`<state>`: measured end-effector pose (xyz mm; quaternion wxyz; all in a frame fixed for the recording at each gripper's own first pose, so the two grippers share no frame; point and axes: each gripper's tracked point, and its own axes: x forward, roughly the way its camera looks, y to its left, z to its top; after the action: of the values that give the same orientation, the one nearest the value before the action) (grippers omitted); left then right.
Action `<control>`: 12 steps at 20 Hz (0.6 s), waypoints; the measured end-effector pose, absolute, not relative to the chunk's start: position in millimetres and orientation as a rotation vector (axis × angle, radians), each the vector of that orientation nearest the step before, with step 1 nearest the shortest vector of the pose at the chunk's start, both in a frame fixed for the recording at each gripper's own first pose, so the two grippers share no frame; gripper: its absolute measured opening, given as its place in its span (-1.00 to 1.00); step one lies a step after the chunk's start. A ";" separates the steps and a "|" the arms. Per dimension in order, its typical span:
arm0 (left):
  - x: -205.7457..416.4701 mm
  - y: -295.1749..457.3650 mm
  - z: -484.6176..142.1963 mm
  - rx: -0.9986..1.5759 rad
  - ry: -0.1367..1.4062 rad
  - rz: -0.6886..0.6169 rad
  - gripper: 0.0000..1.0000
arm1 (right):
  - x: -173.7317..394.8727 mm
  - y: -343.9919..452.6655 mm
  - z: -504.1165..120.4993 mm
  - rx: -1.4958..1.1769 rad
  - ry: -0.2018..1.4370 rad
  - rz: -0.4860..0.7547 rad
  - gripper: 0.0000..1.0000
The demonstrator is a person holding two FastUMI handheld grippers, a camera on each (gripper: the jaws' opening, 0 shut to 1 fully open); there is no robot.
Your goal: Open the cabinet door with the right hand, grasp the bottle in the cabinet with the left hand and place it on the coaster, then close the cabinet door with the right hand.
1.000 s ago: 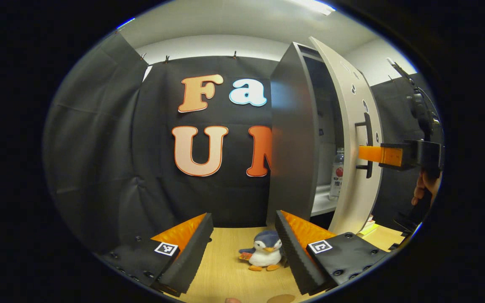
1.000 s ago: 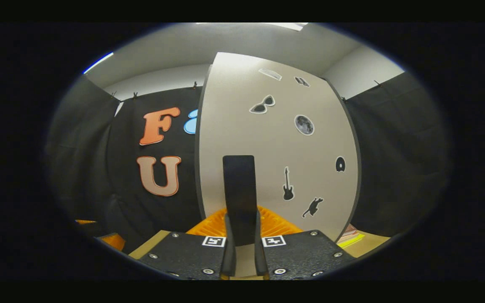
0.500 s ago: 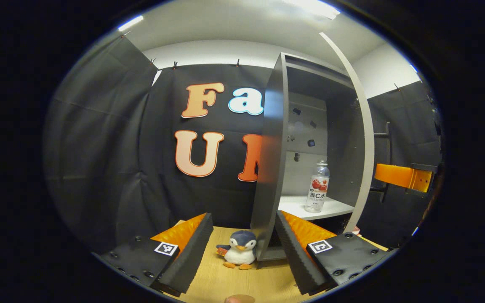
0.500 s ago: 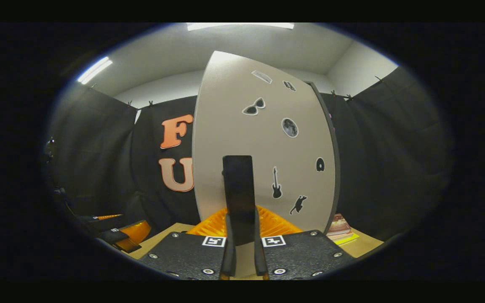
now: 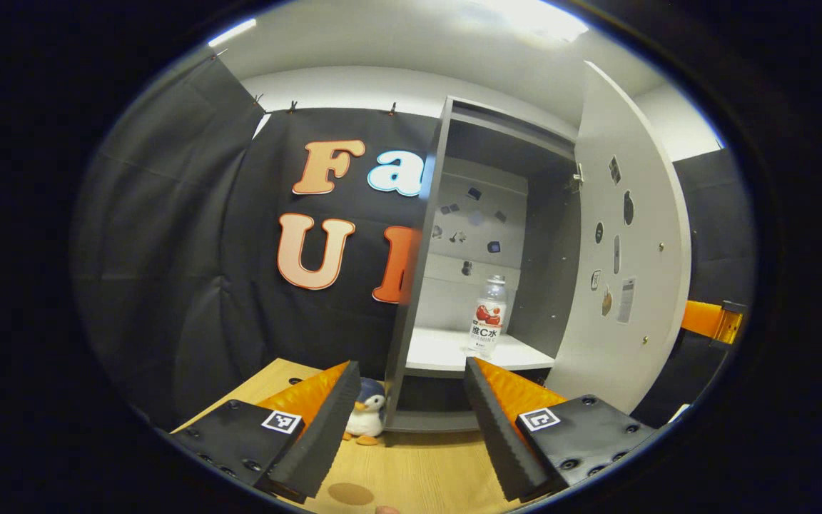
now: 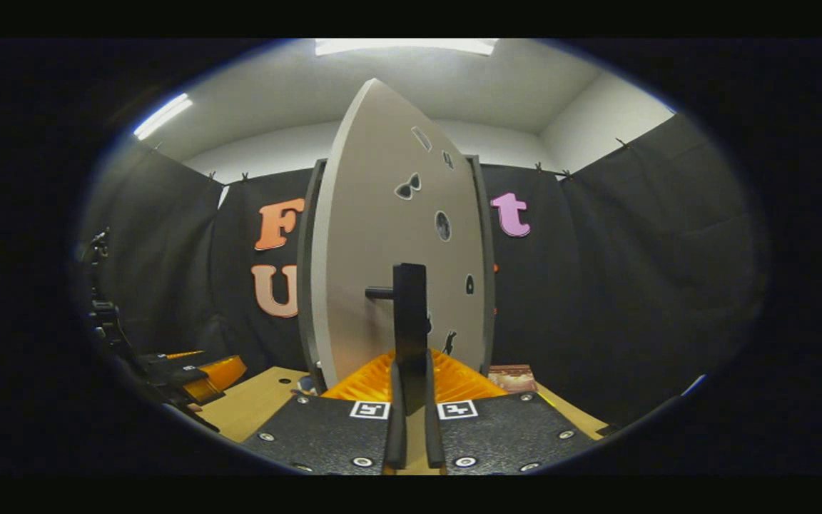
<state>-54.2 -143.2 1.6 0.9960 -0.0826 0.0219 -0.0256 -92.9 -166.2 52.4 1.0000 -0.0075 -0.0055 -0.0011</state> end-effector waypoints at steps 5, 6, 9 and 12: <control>-52.3 -168.6 8.6 -0.106 0.028 -0.093 0.87 | -108.4 -215.4 56.4 -0.058 -0.033 -0.064 -0.82; -51.4 -173.9 10.6 -0.105 0.021 -0.105 0.90 | -110.5 -223.7 56.8 -0.076 -0.039 -0.078 -0.87; -46.1 -187.5 11.2 -0.106 0.023 -0.132 0.92 | -113.4 -256.6 57.2 -0.106 -0.036 -0.134 -0.87; -41.3 -198.3 14.2 -0.091 0.021 -0.147 0.87 | -117.7 -288.8 58.1 -0.117 -0.042 -0.155 -0.87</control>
<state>-41.3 -198.3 14.2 0.9962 -0.0454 0.0103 -0.0732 -117.7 -288.8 58.1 0.9951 -0.0582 -0.0211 -0.0773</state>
